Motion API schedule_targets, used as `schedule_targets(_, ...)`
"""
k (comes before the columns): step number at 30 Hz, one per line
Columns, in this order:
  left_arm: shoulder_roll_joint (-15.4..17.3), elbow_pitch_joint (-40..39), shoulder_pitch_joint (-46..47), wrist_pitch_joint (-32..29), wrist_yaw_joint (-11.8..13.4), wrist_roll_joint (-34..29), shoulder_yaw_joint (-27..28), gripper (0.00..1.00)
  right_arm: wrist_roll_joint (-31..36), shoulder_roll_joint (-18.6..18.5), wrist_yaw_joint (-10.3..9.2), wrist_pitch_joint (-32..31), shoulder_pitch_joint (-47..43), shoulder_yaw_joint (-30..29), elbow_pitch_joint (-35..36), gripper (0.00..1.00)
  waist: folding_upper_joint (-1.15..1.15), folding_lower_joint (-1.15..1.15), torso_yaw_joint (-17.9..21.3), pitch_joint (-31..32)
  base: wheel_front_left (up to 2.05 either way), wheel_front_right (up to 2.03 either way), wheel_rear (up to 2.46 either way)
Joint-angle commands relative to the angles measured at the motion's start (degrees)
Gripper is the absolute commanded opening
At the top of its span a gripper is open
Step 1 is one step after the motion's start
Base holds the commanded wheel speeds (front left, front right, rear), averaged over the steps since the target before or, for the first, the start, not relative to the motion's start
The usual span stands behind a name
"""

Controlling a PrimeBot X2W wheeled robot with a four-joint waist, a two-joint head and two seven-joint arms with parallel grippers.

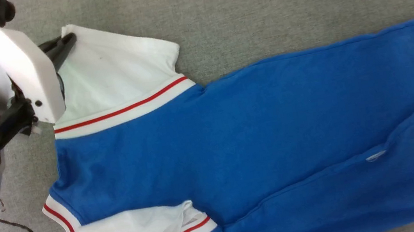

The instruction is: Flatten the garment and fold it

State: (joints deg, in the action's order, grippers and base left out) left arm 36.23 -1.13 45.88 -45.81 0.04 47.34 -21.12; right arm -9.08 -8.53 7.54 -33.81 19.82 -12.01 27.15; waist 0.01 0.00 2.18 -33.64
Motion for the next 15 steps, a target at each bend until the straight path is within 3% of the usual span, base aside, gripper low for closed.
schedule_targets(1,-0.5,-0.5,-0.6,0.5,0.1,0.1,0.1,0.0,0.1,-1.7,-0.05,-2.7,2.1,-0.8,-2.1,1.0,-0.01,0.0,-0.8,-1.1,0.0,0.0,0.0)
schedule_targets(8,-1.4,-0.9,-0.1,1.0,0.1,0.2,-0.2,0.0,-3.2,-3.7,-0.05,-25.0,4.6,-2.3,-9.0,1.0,-0.01,0.0,-2.1,-3.3,0.0,0.0,0.0)
schedule_targets(14,-2.0,-0.7,0.0,1.4,0.1,0.4,-0.5,0.0,-4.7,-3.6,-0.05,-29.7,4.1,-2.6,-9.7,1.0,-0.01,0.0,-3.2,-4.2,0.0,0.0,0.0)
schedule_targets(15,-2.0,-0.6,0.0,1.5,0.1,0.4,-0.6,0.0,-4.8,-3.2,-0.05,-30.1,3.9,-2.7,-10.0,0.95,-0.01,0.0,-3.3,-4.3,0.0,0.0,0.0)
